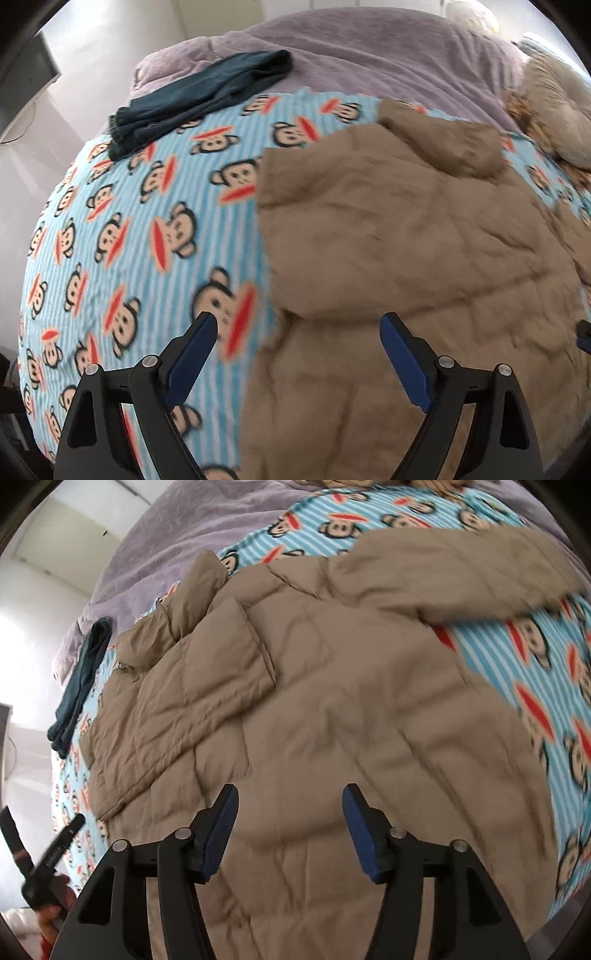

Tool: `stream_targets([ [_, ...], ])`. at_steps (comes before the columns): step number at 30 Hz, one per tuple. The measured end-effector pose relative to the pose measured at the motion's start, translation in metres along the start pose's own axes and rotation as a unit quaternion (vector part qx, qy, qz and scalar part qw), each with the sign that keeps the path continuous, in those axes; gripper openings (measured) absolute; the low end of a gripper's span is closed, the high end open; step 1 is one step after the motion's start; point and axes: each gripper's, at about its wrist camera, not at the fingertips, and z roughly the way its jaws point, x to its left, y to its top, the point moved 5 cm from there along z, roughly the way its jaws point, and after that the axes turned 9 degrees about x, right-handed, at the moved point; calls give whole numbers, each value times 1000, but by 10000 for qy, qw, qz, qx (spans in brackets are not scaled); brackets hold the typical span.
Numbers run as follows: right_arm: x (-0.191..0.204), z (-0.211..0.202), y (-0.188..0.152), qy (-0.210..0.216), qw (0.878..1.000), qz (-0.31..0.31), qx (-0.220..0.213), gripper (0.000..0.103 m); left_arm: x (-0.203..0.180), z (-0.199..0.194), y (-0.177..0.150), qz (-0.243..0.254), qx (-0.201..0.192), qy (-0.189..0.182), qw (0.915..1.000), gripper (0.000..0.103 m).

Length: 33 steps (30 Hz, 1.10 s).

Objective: Fold large clothes

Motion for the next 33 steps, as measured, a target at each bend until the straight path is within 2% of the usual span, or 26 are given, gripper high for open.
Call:
stream_targets([
  [3,-7,-9,-18,88,9998,184,10,71,-18,-9,-11,195,59,-197,9996,90],
  [8,-13,-27,-43,184,9983,536,-103,72,-47,-25,-24,563,75,-554,9969,90],
  [9,-15,-31,-48,223,9977,634,-127,73,-51,-28,-26,637,52,-582,9963,90],
  [11,-18,-37,-55,315,9964,772,-170,83,-60,-34,-26,788,-11,-620,9950,90],
  [17,-38,-45,-59,481,9936,989,-248,84,-84,-41,-24,886,3,-550,9945,90],
  [21,-62,-43,-44,680,9920,1049,-159,84,-107,-42,-28,806,64,-293,9963,91],
  [23,-73,-41,-34,738,9919,1026,-73,84,-120,-43,-31,674,135,-291,9972,103],
  [27,-103,-48,-6,804,9920,969,-8,84,-156,-45,-35,434,281,-452,9976,103],
  [33,-161,-70,39,939,9906,991,-105,85,-217,-53,-35,367,262,-395,9982,103],
])
